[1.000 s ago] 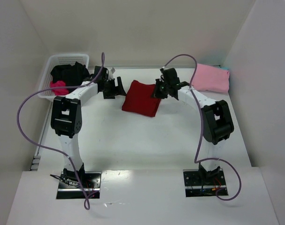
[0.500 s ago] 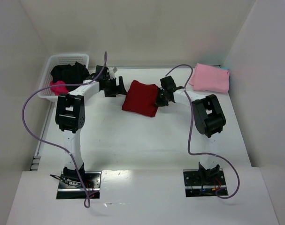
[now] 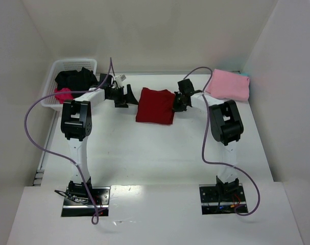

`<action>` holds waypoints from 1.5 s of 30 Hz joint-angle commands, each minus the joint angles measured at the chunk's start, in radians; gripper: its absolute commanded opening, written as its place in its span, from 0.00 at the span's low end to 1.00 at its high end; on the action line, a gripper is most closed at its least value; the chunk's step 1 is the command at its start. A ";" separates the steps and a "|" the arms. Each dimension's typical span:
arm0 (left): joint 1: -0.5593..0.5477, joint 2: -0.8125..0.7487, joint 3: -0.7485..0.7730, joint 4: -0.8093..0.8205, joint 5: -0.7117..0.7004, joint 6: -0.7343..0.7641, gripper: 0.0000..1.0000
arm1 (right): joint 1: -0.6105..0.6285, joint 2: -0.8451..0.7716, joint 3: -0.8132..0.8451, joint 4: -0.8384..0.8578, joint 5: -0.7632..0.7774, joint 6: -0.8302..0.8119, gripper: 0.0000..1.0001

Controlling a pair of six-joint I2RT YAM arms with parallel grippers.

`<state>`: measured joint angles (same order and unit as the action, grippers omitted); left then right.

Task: Fold and stack the t-shirts
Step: Smooth out wrinkles on the folded tshirt

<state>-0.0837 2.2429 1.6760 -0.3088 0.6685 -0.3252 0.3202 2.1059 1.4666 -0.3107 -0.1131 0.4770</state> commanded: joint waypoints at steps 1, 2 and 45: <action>-0.024 0.009 0.036 0.030 0.080 0.041 0.98 | -0.024 0.061 0.087 -0.047 0.052 -0.052 0.00; -0.024 0.009 0.036 0.019 0.080 0.051 0.98 | -0.024 0.080 0.101 -0.047 0.061 -0.061 0.00; -0.062 -0.226 -0.075 -0.007 -0.050 -0.031 0.99 | -0.204 0.049 0.026 0.197 -0.591 -0.155 1.00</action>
<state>-0.1413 2.0872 1.6123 -0.3214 0.6163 -0.3473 0.1112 2.1414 1.4796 -0.1646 -0.6930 0.3523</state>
